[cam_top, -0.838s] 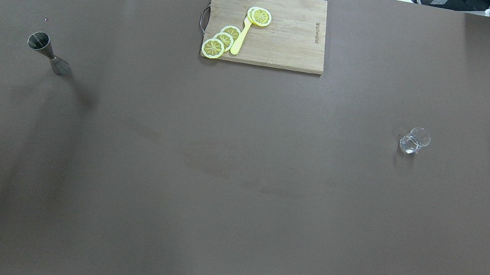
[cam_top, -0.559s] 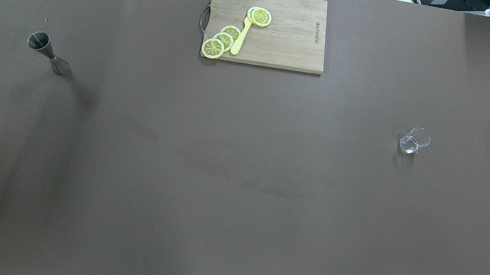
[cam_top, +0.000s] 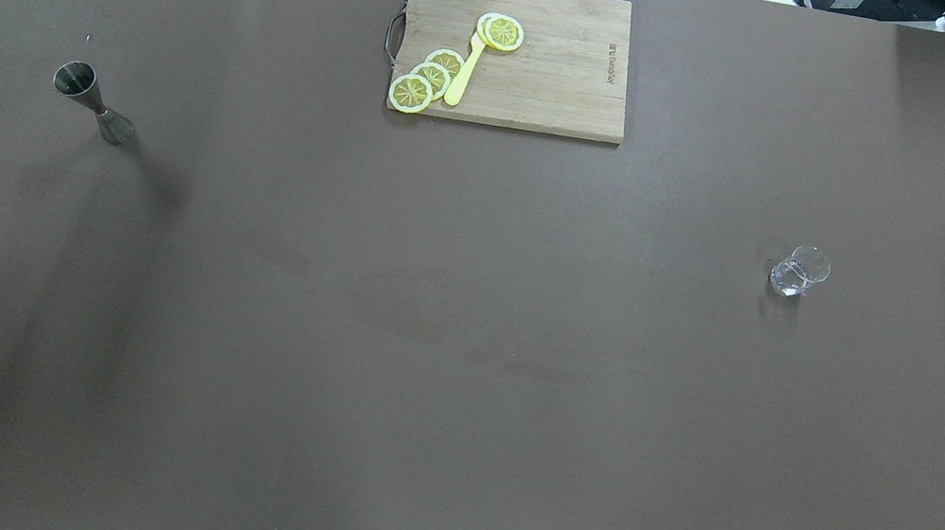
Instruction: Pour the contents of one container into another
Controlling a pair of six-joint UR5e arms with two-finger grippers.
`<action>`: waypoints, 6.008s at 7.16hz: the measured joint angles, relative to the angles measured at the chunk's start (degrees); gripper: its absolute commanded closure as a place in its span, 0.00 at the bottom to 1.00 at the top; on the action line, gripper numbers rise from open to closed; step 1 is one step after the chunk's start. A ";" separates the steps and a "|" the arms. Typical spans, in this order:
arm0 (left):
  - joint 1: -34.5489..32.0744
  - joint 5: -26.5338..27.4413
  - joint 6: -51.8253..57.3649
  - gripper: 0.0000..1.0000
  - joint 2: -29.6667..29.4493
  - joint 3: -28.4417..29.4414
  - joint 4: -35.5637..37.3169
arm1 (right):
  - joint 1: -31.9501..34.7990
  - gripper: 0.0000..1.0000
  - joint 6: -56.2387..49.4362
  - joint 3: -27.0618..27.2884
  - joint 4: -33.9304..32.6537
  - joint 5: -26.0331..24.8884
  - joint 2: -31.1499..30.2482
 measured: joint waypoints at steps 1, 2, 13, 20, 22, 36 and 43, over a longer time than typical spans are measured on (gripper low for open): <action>0.02 -0.02 0.02 0.00 0.04 0.00 -0.01 | 0.00 0.00 -0.17 -0.01 0.06 0.03 -0.13; 0.02 -0.06 0.03 0.00 0.07 0.02 0.02 | 0.00 0.00 -0.44 -0.02 0.20 0.18 -0.30; 0.11 -1.72 0.08 0.00 -1.99 3.08 0.29 | 0.02 0.00 -0.58 -4.64 9.56 1.85 -1.33; 6.69 -2.00 -8.65 0.00 -9.52 6.76 0.70 | -1.97 0.00 -1.11 -9.28 21.56 8.07 0.52; 8.06 -2.83 -10.95 0.00 -12.41 6.12 1.04 | -5.20 0.00 -1.72 -9.10 24.07 9.39 0.71; 25.07 4.22 -36.09 0.01 -15.05 -21.36 15.73 | -14.08 0.00 11.55 -0.27 30.83 2.62 9.43; 44.00 32.82 -48.91 0.01 -0.15 -28.74 -8.59 | -29.12 0.00 27.23 2.89 64.10 -12.38 2.64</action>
